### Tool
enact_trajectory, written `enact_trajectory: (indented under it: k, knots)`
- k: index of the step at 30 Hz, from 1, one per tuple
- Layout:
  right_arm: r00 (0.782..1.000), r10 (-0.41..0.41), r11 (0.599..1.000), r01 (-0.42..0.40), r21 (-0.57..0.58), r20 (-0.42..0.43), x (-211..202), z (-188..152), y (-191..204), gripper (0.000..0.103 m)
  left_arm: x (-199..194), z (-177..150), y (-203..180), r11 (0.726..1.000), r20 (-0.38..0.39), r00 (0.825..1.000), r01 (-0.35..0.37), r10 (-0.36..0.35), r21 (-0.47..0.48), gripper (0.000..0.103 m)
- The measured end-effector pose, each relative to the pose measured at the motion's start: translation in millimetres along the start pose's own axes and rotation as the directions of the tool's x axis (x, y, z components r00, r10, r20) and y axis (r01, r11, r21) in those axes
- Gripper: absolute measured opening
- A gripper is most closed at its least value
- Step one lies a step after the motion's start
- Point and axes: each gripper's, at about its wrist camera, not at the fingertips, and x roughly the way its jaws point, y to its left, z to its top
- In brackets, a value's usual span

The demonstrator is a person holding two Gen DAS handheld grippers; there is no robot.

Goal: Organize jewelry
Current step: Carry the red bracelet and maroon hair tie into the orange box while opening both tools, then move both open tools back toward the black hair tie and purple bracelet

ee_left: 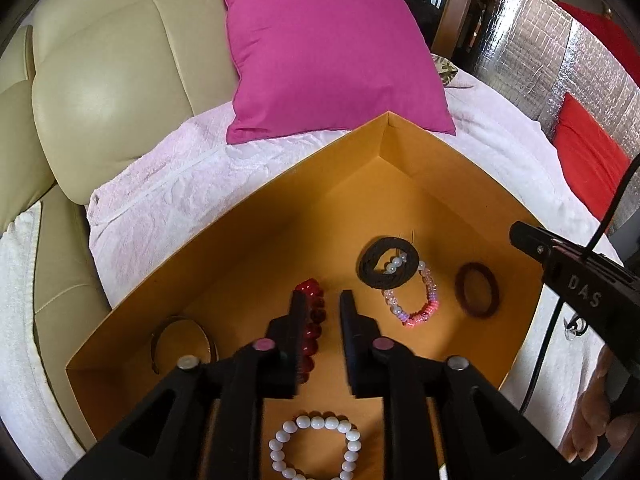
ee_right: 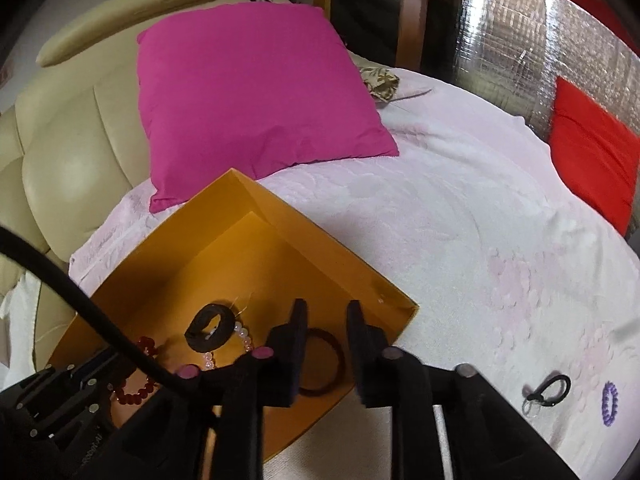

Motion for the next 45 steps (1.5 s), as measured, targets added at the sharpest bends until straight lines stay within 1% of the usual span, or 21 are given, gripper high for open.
enact_trajectory:
  k: [2, 3, 4, 5, 7, 8, 11, 14, 17, 19, 20, 23, 25, 30, 33, 35, 38, 41, 45]
  knots:
    - [1.000, 0.008, 1.000, -0.008, 0.020, 0.016, -5, -1, -4, 0.028, -3, 0, -2, 1.000, 0.019, 1.000, -0.015, 0.015, 0.006, 0.029]
    - [0.999, 0.012, 0.999, -0.013, 0.029, 0.031, -9, -1, -7, 0.028, -6, 1, -3, 1.000, 0.040, 0.999, -0.027, 0.027, 0.011, 0.032]
    - [0.999, 0.015, 0.999, -0.017, 0.038, 0.048, -14, -2, -11, 0.028, -9, 2, -4, 0.999, 0.055, 0.998, -0.038, 0.037, 0.014, 0.041]
    - [0.998, 0.016, 0.999, -0.019, 0.045, 0.062, -18, -2, -14, 0.028, -12, 3, -6, 0.999, 0.076, 0.996, -0.049, 0.047, 0.018, 0.052]
    - [0.995, 0.017, 0.998, -0.023, 0.066, 0.097, -30, -3, -23, 0.028, -22, 4, -10, 0.997, 0.137, 0.988, -0.078, 0.074, 0.023, 0.060]
    - [0.993, 0.015, 0.996, -0.025, 0.084, 0.119, -38, -4, -29, 0.028, -27, 4, -14, 0.995, 0.175, 0.980, -0.100, 0.093, 0.029, 0.061]
    - [0.987, 0.002, 0.991, -0.024, 0.134, 0.164, -57, -8, -52, 0.028, -40, 3, -26, 0.990, 0.248, 0.962, -0.134, 0.118, 0.049, 0.066]
    - [0.983, -0.025, 0.986, -0.006, 0.168, 0.181, -74, -17, -79, 0.028, -50, -2, -45, 0.986, 0.304, 0.946, -0.142, 0.110, 0.087, 0.067]
    - [0.981, -0.071, 0.975, 0.030, 0.220, 0.180, -90, -33, -114, 0.028, -58, -6, -68, 0.981, 0.348, 0.933, -0.147, 0.093, 0.131, 0.070]
    - [0.979, -0.102, 0.961, 0.051, 0.272, 0.177, -101, -48, -143, 0.028, -63, -9, -82, 0.977, 0.370, 0.926, -0.146, 0.080, 0.153, 0.072]
    - [0.977, -0.119, 0.954, 0.063, 0.294, 0.177, -106, -55, -155, 0.029, -65, -12, -92, 0.976, 0.381, 0.922, -0.142, 0.069, 0.168, 0.073]
    - [0.969, -0.178, 0.919, 0.102, 0.380, 0.172, -122, -82, -197, 0.042, -70, -19, -118, 0.969, 0.405, 0.914, -0.135, 0.040, 0.209, 0.073]
    - [0.964, -0.202, 0.891, 0.108, 0.441, 0.172, -132, -101, -222, 0.044, -72, -25, -134, 0.962, 0.414, 0.910, -0.132, 0.023, 0.238, 0.074]
    - [0.959, -0.236, 0.821, 0.112, 0.560, 0.154, -147, -148, -270, 0.044, -70, -44, -178, 0.935, 0.403, 0.915, -0.112, -0.036, 0.338, 0.076]
    - [0.967, -0.227, 0.789, 0.111, 0.605, 0.117, -149, -166, -288, 0.044, -66, -59, -207, 0.901, 0.382, 0.921, -0.106, -0.070, 0.420, 0.076]
    - [0.971, -0.213, 0.779, 0.102, 0.619, 0.108, -149, -170, -296, 0.044, -64, -67, -222, 0.883, 0.373, 0.924, -0.107, -0.080, 0.457, 0.076]
    - [0.974, -0.209, 0.777, 0.108, 0.620, 0.092, -152, -179, -305, 0.044, -61, -77, -239, 0.863, 0.350, 0.932, -0.095, -0.098, 0.496, 0.077]
    - [0.977, -0.198, 0.775, 0.108, 0.622, 0.076, -153, -185, -310, 0.044, -58, -84, -253, 0.853, 0.334, 0.937, -0.088, -0.104, 0.514, 0.077]
    - [0.979, -0.195, 0.774, 0.118, 0.622, 0.057, -151, -190, -317, 0.044, -54, -87, -266, 0.848, 0.318, 0.942, -0.077, -0.111, 0.524, 0.077]
